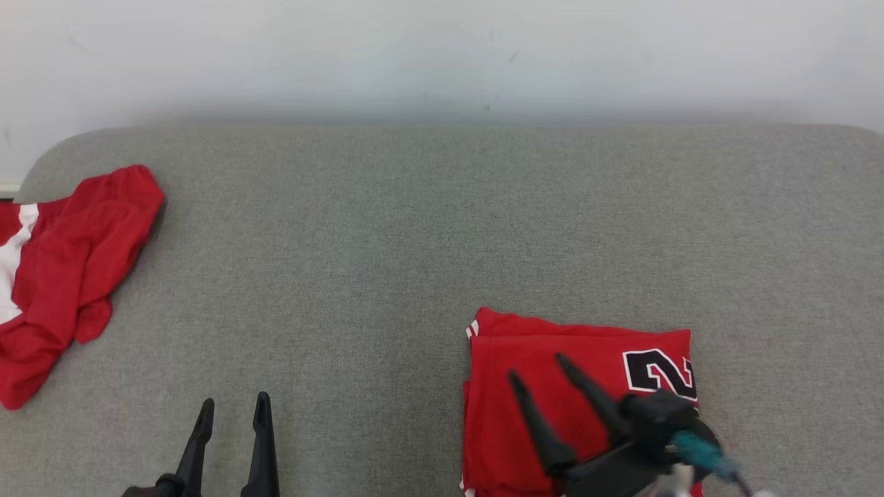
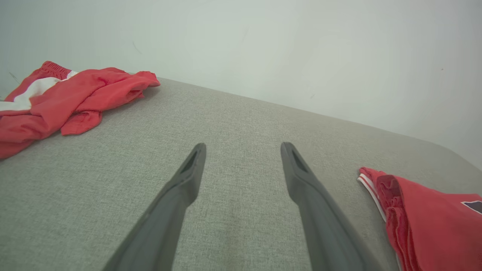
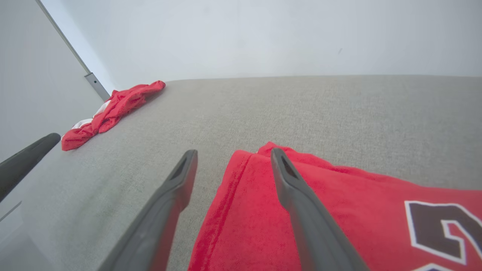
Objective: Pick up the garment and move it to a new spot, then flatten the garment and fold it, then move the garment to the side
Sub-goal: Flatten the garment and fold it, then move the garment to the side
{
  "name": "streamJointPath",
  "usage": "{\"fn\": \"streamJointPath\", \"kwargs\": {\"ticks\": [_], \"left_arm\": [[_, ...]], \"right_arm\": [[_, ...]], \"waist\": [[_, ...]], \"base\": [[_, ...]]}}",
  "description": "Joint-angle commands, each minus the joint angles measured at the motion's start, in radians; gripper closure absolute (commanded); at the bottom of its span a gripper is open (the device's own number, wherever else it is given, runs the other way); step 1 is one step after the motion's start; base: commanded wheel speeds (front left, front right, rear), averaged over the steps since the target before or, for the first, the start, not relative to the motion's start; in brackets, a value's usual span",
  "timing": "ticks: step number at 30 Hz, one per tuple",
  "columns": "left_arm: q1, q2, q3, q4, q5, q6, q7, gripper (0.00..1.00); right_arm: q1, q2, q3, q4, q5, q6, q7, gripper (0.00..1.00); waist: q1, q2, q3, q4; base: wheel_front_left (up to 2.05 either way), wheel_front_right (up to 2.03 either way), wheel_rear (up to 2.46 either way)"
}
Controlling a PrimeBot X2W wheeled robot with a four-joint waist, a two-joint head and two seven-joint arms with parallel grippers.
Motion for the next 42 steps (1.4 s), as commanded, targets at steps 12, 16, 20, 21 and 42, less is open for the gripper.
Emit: {"fn": "streamJointPath", "kwargs": {"ticks": [12, 16, 20, 21, 42], "left_arm": [[0.035, -0.001, 0.026, -0.011, 0.024, 0.016, -0.003, 0.0], [0.045, -0.001, 0.045, -0.003, 0.039, 0.022, -0.003, 0.0], [0.058, -0.001, 0.06, 0.006, 0.055, 0.025, -0.003, 0.0], [0.061, -0.001, 0.064, 0.01, 0.056, 0.025, -0.003, 0.0], [0.077, -0.001, 0.084, 0.02, 0.076, 0.041, -0.003, 0.0]], "right_arm": [[0.031, 0.004, -0.312, 0.015, -0.079, -0.002, -0.23, 0.0], [0.05, -0.005, -0.348, 0.078, -0.076, -0.002, -0.274, 0.0], [0.063, -0.027, -0.356, 0.125, -0.058, -0.002, -0.3, 0.0], [0.063, -0.033, -0.355, 0.138, -0.052, -0.002, -0.306, 0.0], [0.05, -0.073, -0.31, 0.243, -0.013, -0.002, -0.325, 0.0]], "waist": [[0.0, -0.0001, -0.077, -0.051], [0.0, -0.0001, -0.096, -0.061], [0.0, -0.0001, -0.107, -0.069], [0.0, -0.0001, -0.109, -0.072], [0.0, -0.0001, -0.111, -0.099]], "base": [[0.0, 0.0, 0.0], [0.0, 0.0, 0.0], [0.0, 0.0, 0.0], [0.0, 0.0, 0.0], [0.0, 0.0, 0.0]]}}
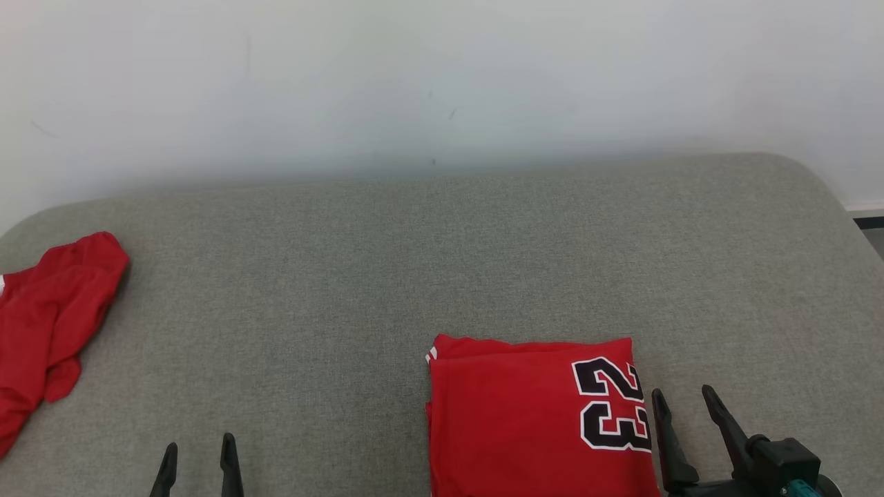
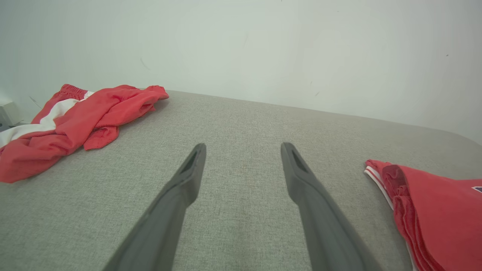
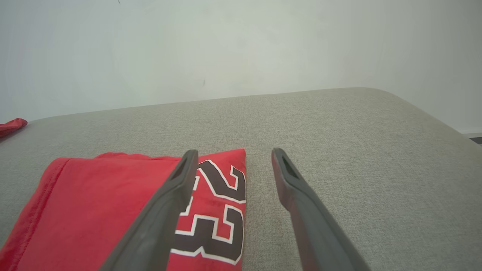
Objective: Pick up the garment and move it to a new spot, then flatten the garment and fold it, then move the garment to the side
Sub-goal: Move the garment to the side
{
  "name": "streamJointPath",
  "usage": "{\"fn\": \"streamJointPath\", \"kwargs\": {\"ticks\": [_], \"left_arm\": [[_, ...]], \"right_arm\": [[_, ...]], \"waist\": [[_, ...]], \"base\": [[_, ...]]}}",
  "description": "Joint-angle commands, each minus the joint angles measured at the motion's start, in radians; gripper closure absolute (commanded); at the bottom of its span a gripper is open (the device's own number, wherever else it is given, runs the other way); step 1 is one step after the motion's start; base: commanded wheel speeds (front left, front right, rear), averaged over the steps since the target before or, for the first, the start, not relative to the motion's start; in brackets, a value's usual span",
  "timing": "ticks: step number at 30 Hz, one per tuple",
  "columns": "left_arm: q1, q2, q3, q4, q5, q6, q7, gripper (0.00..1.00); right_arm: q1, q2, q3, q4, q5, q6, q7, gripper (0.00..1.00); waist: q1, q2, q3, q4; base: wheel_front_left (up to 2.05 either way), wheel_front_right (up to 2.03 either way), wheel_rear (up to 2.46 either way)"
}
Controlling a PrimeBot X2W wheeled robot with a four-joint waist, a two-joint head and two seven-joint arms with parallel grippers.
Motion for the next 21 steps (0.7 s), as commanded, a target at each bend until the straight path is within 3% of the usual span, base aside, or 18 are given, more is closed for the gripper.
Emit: {"fn": "streamJointPath", "kwargs": {"ticks": [1, 13, 16, 21], "left_arm": [[0.005, -0.001, 0.001, -0.002, -0.002, 0.002, -0.003, 0.0], [0.004, -0.001, -0.005, -0.002, -0.002, 0.0, -0.003, 0.0], [0.011, -0.001, -0.008, -0.005, -0.005, 0.002, -0.003, 0.0], [0.011, -0.001, -0.012, -0.008, -0.01, 0.001, -0.003, 0.0]], "right_arm": [[-0.004, -0.001, 0.0, -0.003, 0.002, -0.002, 0.001, 0.0], [-0.006, -0.022, 0.0, -0.043, 0.052, -0.002, 0.059, 0.0], [-0.001, -0.011, -0.001, -0.061, 0.143, -0.002, 0.197, 0.0], [0.001, -0.069, -0.018, -0.123, 0.245, -0.002, 0.519, 0.0]], "waist": [[-0.0001, 0.0, 0.002, 0.0], [-0.0001, 0.0, 0.003, 0.005], [-0.0001, 0.0, 0.001, 0.002], [-0.0001, 0.0, 0.002, 0.002]], "base": [[0.0, 0.0, 0.0], [0.0, 0.0, 0.0], [0.0, 0.0, 0.0], [0.0, 0.0, 0.0]]}}
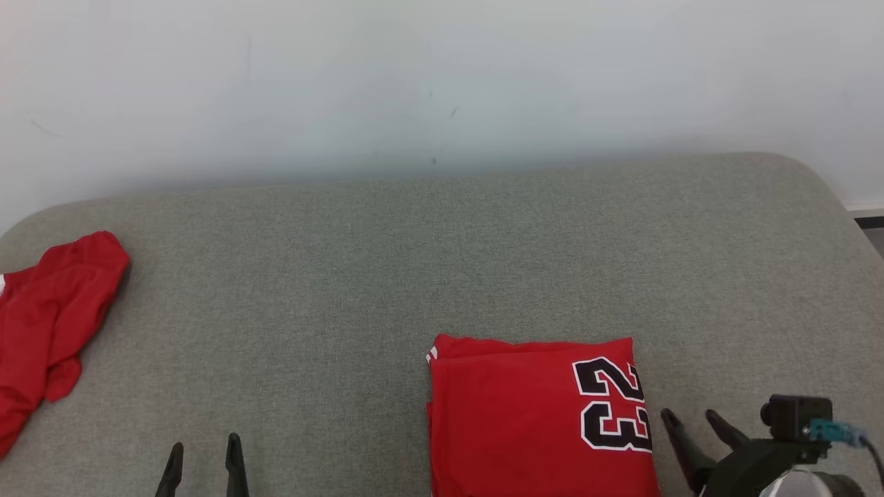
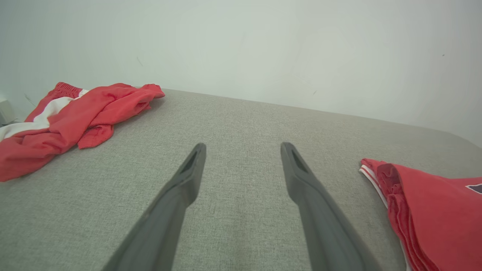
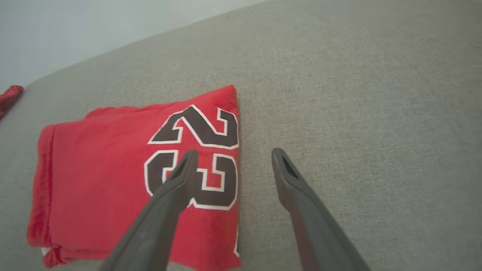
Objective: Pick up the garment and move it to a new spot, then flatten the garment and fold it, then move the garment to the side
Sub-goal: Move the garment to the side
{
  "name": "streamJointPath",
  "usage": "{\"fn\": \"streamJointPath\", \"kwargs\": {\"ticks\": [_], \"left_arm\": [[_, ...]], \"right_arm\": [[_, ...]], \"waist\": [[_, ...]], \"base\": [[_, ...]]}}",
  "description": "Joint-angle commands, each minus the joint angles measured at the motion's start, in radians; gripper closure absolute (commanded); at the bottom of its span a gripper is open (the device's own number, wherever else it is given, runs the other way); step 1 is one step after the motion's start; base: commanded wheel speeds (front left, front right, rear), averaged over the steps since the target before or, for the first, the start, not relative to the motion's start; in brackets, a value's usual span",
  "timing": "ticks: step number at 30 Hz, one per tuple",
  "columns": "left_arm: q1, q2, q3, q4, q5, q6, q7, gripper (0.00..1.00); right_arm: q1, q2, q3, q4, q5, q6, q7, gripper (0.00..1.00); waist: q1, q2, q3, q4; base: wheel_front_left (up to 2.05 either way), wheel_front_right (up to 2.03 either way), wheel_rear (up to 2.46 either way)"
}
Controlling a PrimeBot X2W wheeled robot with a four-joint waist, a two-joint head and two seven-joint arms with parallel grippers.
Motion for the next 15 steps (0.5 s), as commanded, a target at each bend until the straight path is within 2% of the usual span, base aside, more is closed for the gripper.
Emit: {"fn": "streamJointPath", "kwargs": {"ticks": [1, 8, 15], "left_arm": [[0.006, -0.001, -0.001, -0.004, -0.004, 0.001, -0.003, 0.0], [-0.014, -0.001, -0.016, -0.007, -0.007, -0.002, -0.003, 0.0], [-0.038, -0.001, -0.02, -0.014, -0.005, -0.006, -0.003, 0.0]], "right_arm": [[0.004, -0.007, -0.013, -0.022, -0.004, -0.002, 0.065, 0.0], [-0.016, 0.009, -0.087, -0.121, -0.03, -0.002, 0.381, 0.0], [-0.064, 0.036, -0.131, -0.134, -0.072, -0.002, 0.494, 0.0]], "waist": [[-0.0001, 0.0, 0.001, 0.001], [-0.0001, 0.0, 0.023, 0.027], [-0.0001, 0.0, 0.068, 0.068]], "base": [[0.0, 0.0, 0.0], [0.0, 0.0, 0.0], [0.0, 0.0, 0.0]]}}
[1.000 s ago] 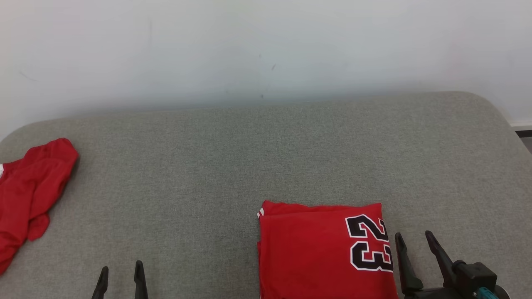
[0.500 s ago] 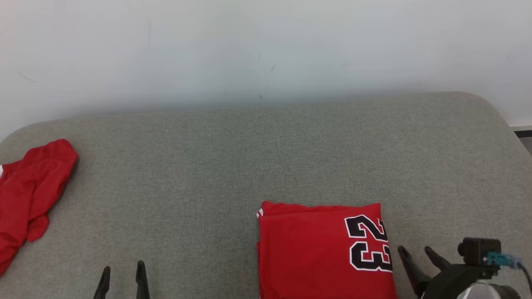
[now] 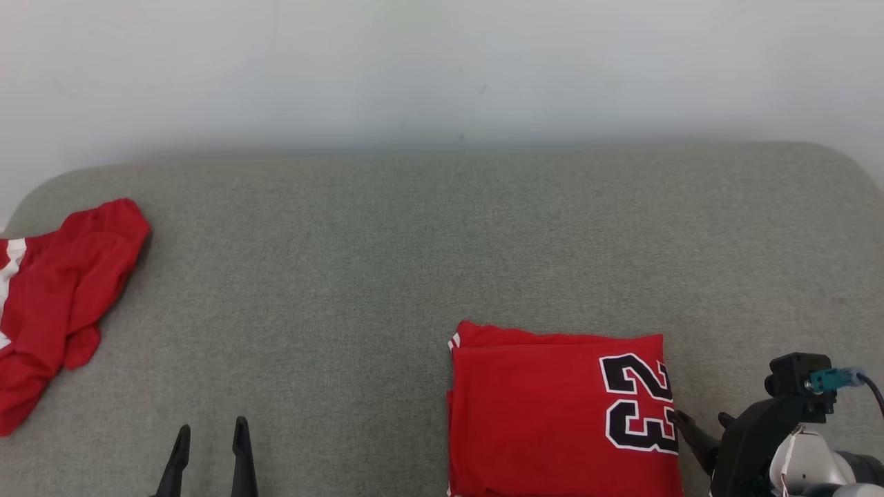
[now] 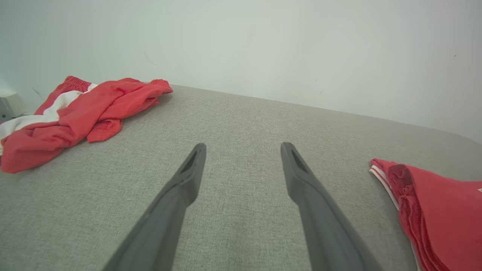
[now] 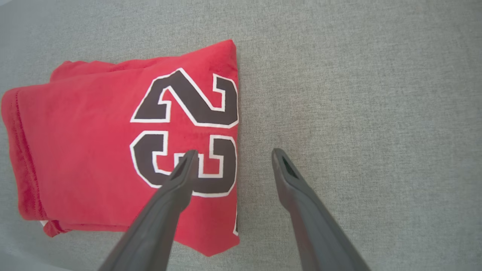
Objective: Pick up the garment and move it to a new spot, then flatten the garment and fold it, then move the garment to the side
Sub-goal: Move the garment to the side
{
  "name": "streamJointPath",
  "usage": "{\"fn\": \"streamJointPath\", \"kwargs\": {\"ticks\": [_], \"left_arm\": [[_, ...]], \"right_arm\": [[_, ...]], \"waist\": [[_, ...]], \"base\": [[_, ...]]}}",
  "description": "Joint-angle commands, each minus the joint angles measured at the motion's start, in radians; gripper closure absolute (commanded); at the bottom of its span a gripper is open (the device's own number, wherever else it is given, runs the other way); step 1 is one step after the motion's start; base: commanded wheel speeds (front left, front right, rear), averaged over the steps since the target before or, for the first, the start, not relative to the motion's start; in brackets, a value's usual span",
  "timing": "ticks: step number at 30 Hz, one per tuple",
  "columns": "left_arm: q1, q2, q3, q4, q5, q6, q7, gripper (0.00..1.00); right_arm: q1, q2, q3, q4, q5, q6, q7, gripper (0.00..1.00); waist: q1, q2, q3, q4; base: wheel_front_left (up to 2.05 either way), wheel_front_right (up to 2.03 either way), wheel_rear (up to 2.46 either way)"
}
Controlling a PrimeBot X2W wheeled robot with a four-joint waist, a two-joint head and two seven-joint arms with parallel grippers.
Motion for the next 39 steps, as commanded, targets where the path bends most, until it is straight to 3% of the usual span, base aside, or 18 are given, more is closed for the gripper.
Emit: {"fn": "streamJointPath", "kwargs": {"ticks": [1, 12, 20, 21, 22, 23, 30, 39], "left_arm": [[-0.021, -0.001, 0.0, -0.005, -0.001, -0.004, -0.003, 0.0], [-0.068, -0.001, -0.007, -0.004, 0.002, -0.012, -0.003, 0.0], [-0.077, -0.001, -0.004, -0.008, 0.002, -0.016, -0.003, 0.0], [-0.079, -0.001, -0.004, -0.007, 0.002, -0.015, -0.003, 0.0], [-0.081, -0.001, -0.005, -0.008, 0.002, -0.015, -0.003, 0.0], [-0.084, -0.001, -0.005, -0.009, 0.002, -0.015, -0.003, 0.0], [-0.106, -0.001, -0.008, -0.044, 0.019, -0.019, -0.003, 0.0], [-0.173, 0.0, -0.013, -0.102, 0.064, -0.034, -0.003, 0.0]], "right_arm": [[-0.02, 0.002, -0.005, 0.003, -0.013, -0.002, 0.012, 0.0], [-0.093, -0.003, -0.007, 0.114, -0.075, -0.002, 0.054, 0.0], [-0.103, 0.012, 0.012, 0.188, -0.088, -0.002, 0.096, 0.0], [-0.105, 0.007, 0.027, 0.19, -0.083, -0.002, 0.101, 0.27], [-0.109, 0.002, 0.038, 0.19, -0.08, -0.002, 0.103, 0.78], [-0.118, -0.009, 0.056, 0.186, -0.076, -0.002, 0.097, 1.0], [-0.222, -0.122, 0.165, 0.176, -0.086, -0.002, 0.025, 1.0], [-0.442, -0.245, 0.301, 0.268, -0.088, -0.002, -0.067, 1.0]], "waist": [[0.0, 0.0, 0.03, 0.026], [0.0, 0.0, 0.096, 0.098], [0.0, 0.0, 0.114, 0.108], [0.0, 0.0, 0.117, 0.107], [0.0, 0.0, 0.12, 0.104], [0.0, 0.0, 0.123, 0.1], [0.0, 0.0, 0.159, 0.049], [0.0, 0.0, 0.262, -0.091]], "base": [[0.0, 0.0, 0.0], [0.0, 0.0, 0.0], [0.0, 0.0, 0.0], [0.0, 0.0, 0.0], [0.0, 0.0, 0.0], [0.0, 0.0, 0.0], [0.0, 0.0, 0.0], [0.0, 0.0, 0.0]]}}
